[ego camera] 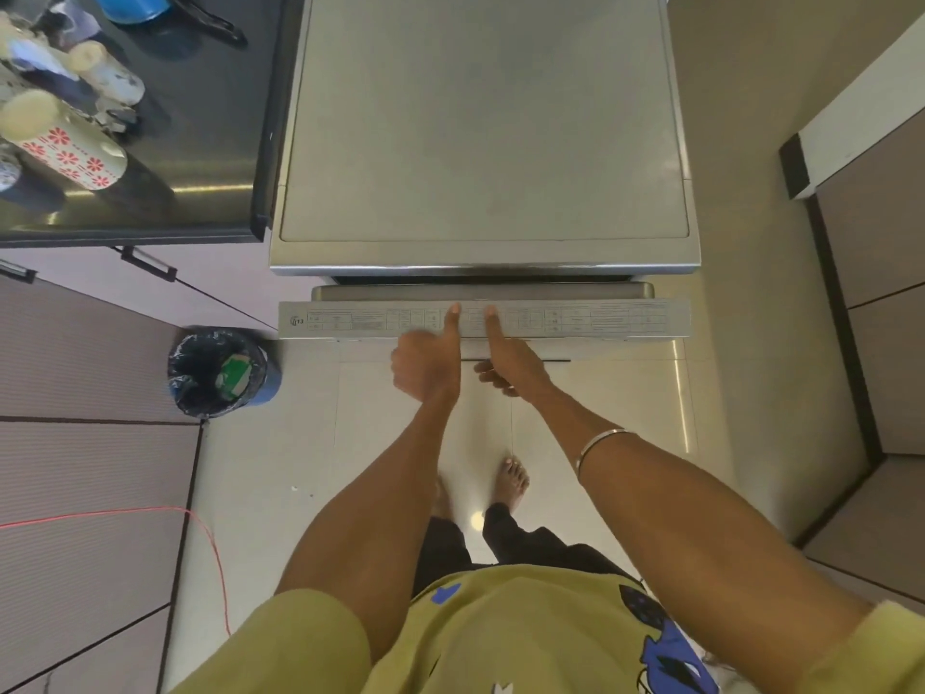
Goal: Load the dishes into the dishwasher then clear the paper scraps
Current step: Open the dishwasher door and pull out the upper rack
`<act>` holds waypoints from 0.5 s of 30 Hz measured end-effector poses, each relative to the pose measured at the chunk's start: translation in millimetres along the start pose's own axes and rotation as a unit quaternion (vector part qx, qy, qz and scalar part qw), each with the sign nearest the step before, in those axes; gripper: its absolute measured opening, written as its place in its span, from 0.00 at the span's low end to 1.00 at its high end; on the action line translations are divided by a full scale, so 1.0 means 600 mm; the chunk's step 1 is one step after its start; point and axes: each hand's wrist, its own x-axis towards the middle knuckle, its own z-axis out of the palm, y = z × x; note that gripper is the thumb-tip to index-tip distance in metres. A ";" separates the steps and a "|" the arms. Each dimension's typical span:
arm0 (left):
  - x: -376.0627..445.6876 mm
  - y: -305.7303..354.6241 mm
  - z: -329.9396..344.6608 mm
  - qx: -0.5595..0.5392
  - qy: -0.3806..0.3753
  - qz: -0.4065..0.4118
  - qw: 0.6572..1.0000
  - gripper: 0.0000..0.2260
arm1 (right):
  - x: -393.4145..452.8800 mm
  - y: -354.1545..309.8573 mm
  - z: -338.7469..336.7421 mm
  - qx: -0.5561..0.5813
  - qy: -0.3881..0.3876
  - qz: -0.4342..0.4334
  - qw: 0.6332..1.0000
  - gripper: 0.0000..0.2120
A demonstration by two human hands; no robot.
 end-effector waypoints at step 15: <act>0.051 -0.042 -0.024 0.190 -0.164 0.274 0.928 0.30 | 0.039 0.045 -0.049 -0.424 0.178 -0.231 0.857 0.37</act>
